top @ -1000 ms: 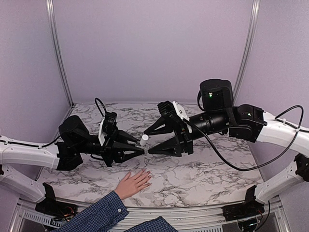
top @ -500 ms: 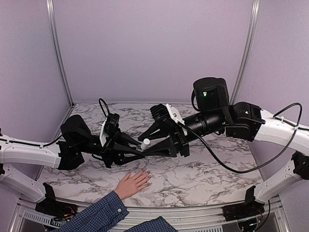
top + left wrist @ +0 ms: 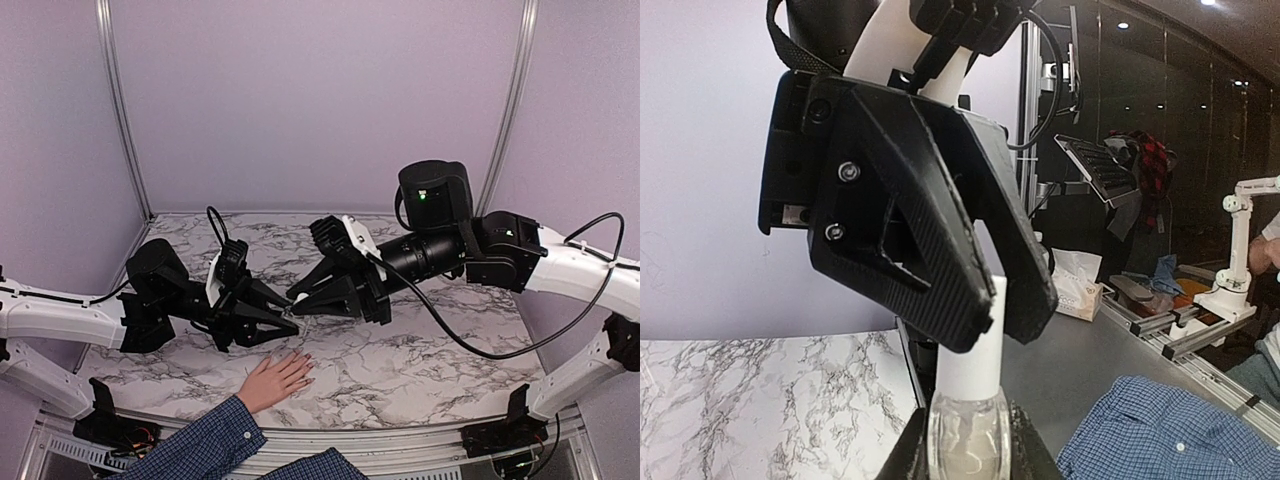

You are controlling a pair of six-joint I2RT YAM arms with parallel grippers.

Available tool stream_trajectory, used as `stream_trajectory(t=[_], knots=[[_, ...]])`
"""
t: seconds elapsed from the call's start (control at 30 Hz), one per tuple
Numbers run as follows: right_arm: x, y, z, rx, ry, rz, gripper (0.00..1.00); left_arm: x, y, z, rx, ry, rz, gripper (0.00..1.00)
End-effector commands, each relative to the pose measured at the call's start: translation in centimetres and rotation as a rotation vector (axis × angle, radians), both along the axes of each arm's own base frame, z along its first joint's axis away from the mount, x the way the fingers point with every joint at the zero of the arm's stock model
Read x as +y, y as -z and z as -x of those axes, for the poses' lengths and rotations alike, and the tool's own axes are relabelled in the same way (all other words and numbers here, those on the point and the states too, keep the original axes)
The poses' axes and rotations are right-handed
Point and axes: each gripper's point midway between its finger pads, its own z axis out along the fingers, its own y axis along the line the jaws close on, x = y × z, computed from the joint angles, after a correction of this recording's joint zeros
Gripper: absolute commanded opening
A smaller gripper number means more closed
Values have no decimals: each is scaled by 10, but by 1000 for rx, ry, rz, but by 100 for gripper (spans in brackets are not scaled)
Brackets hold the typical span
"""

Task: Paint the nails
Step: Screw the nail polish bottle cap onto the nail polish bottle.

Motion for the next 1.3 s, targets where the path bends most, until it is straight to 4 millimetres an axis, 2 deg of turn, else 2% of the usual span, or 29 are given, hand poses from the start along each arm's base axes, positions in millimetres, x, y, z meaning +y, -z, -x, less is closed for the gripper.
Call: stream_trajectory(t=[0.0,0.3,0.73,1.03,1.27], knots=[[4,-3,7,11,-38,0,8,4,-25,9,-54,26,69,0],[7,5,2,35,-21,26,5,8,-35,2,-66,-46,104,0],[10,9,-29,118,92,35,0,22,-51,-33,-98,-327,184,0],[20,26,-55,142,225,84,0,26,-51,-73,-47,-550,192,0],[29,45,-85,188,364,93,0,31,-51,-105,12,-717,212,0]])
